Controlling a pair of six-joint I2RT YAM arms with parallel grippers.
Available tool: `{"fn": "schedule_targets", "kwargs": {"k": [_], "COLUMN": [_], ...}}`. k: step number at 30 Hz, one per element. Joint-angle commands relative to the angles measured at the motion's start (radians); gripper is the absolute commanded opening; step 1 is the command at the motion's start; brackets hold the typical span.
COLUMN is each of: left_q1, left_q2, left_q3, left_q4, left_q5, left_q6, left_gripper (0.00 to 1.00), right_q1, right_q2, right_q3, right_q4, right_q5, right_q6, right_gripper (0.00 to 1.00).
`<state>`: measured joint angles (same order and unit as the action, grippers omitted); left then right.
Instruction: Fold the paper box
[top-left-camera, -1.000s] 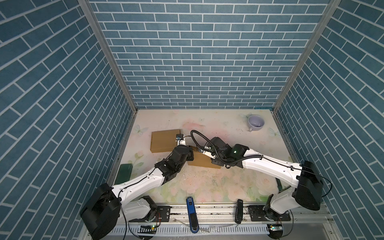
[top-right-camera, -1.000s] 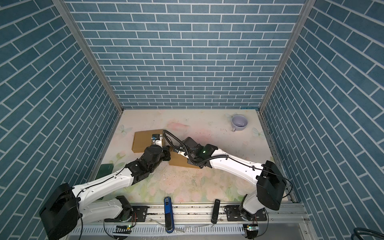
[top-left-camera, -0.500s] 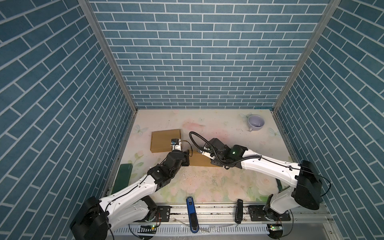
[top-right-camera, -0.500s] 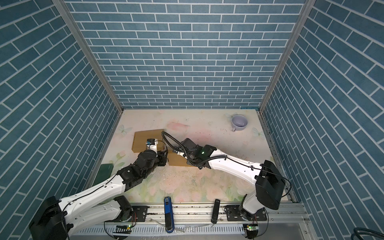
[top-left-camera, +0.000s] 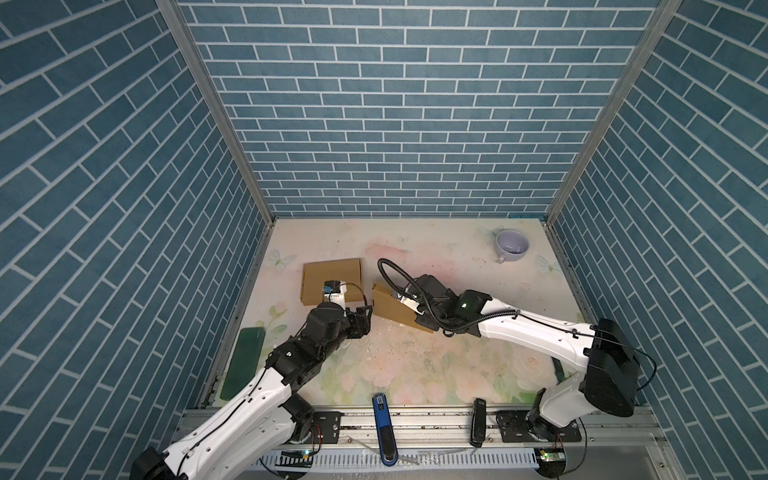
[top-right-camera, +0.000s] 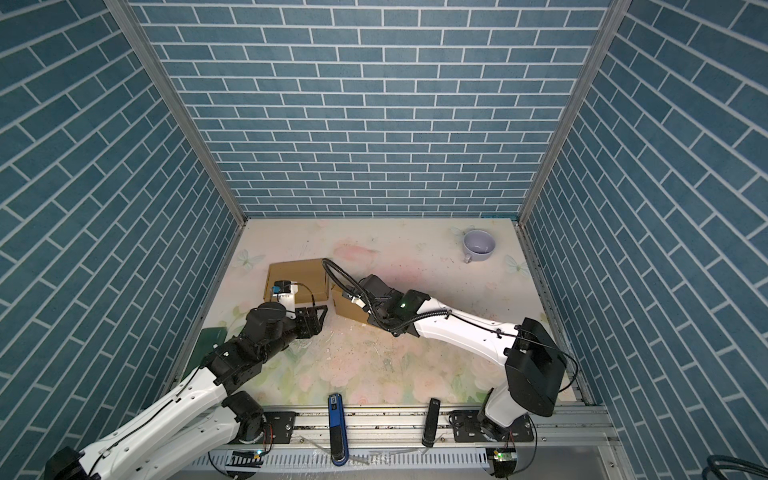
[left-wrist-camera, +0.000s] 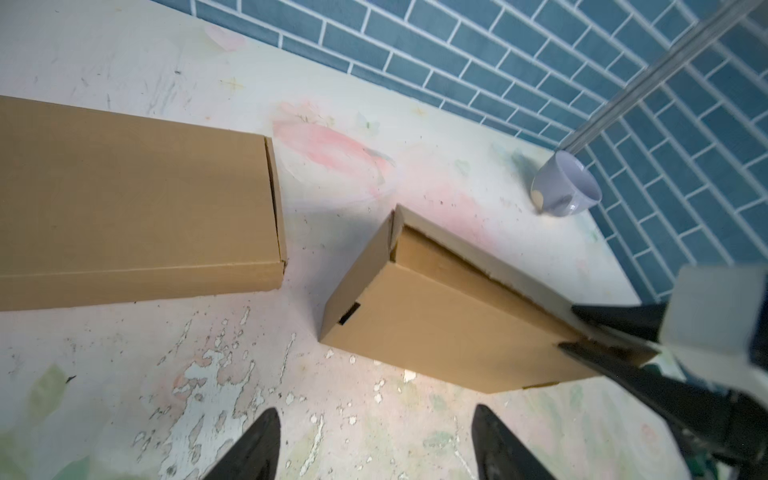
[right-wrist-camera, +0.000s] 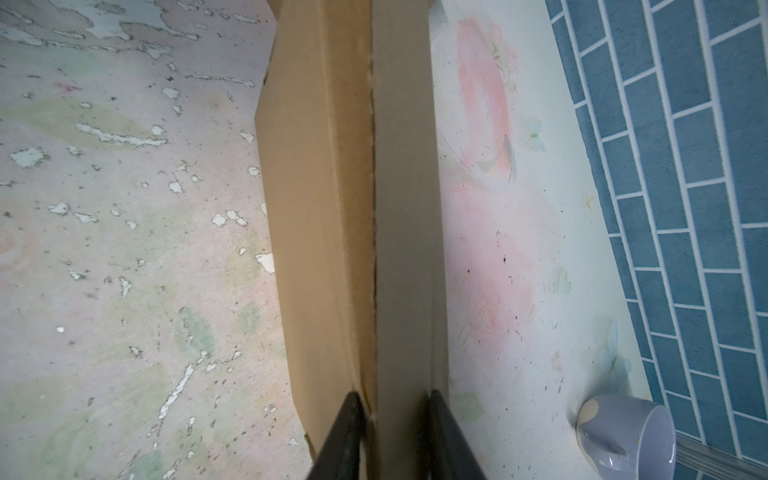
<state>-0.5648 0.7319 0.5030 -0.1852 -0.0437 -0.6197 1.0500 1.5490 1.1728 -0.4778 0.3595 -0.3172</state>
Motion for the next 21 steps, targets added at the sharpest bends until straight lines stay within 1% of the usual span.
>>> {"fn": "schedule_targets", "kwargs": {"k": [1, 4, 7, 9, 15, 19, 21], "left_q1": [0.123, 0.214, 0.237, 0.238, 0.237, 0.234, 0.231], "left_q2": [0.012, 0.112, 0.248, 0.322, 0.466, 0.497, 0.494], "left_q3": [0.028, 0.044, 0.087, 0.11, 0.126, 0.108, 0.074], "left_q4": [0.074, 0.188, 0.272, 0.321, 0.42, 0.421, 0.41], "left_q5": [0.18, 0.327, 0.417, 0.452, 0.499, 0.513, 0.493], "left_q6": [-0.035, -0.059, -0.055, -0.053, -0.056, -0.049, -0.038], "left_gripper": [0.76, 0.77, 0.78, 0.78, 0.77, 0.69, 0.66], "right_q1": [0.014, 0.024, 0.028, 0.031, 0.039, 0.041, 0.041], "right_q2": [0.044, 0.042, 0.043, 0.043, 0.05, 0.052, 0.053], "right_q3": [-0.041, -0.051, -0.056, -0.056, -0.055, -0.054, -0.054], "right_q4": [-0.061, -0.053, -0.054, -0.053, -0.054, -0.056, -0.054], "right_q5": [-0.05, -0.05, -0.05, -0.048, -0.048, -0.044, -0.043], "right_q6": [0.044, 0.046, 0.045, 0.044, 0.051, 0.058, 0.06], "right_gripper": [0.19, 0.18, 0.18, 0.18, 0.17, 0.16, 0.16]}}
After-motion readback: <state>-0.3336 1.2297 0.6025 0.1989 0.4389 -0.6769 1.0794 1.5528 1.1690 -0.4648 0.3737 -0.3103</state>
